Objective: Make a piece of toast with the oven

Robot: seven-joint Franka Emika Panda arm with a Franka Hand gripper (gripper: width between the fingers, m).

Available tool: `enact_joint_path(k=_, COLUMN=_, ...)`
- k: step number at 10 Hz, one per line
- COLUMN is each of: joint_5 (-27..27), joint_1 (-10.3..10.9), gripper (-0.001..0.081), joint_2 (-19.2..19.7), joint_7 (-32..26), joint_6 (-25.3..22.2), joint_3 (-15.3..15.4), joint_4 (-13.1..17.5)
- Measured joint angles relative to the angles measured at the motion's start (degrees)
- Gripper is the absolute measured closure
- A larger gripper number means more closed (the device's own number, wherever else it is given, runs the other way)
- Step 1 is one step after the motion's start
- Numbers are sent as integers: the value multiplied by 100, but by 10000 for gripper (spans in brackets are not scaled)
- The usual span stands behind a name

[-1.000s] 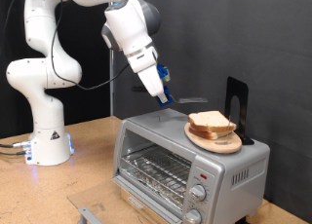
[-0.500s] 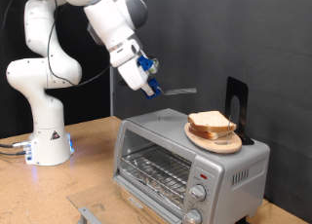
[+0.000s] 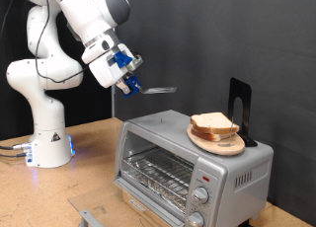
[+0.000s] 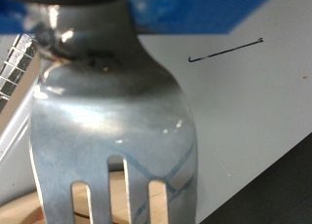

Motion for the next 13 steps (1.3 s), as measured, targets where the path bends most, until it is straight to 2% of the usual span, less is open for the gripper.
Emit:
enact_joint_path(k=2, joint_5=-16, joint_1=-17, gripper=406, joint_2=7, joint_7=-60, joint_6=77, joint_3=3, joint_4=-70)
enact_joint_path(k=5, joint_5=26, joint_1=-204, gripper=406, joint_2=330, joint_7=-497, joint_6=1123, joint_3=31, joint_4=-244)
enact_joint_path(k=6, joint_5=25, joint_1=-306, gripper=406, joint_2=534, joint_7=-581, joint_6=1257, joint_3=10, joint_4=-216)
enact_joint_path(k=9, joint_5=-193, joint_1=-545, gripper=406, joint_2=1185, joint_7=-676, joint_6=1116, joint_3=-63, joint_4=13)
enact_joint_path(k=11, joint_5=-193, joint_1=-547, gripper=406, joint_2=1473, joint_7=-836, joint_6=984, joint_3=-110, joint_4=200)
enact_joint_path(k=13, joint_5=-174, joint_1=-536, gripper=406, joint_2=1529, joint_7=-1036, joint_6=716, joint_3=-204, joint_4=306)
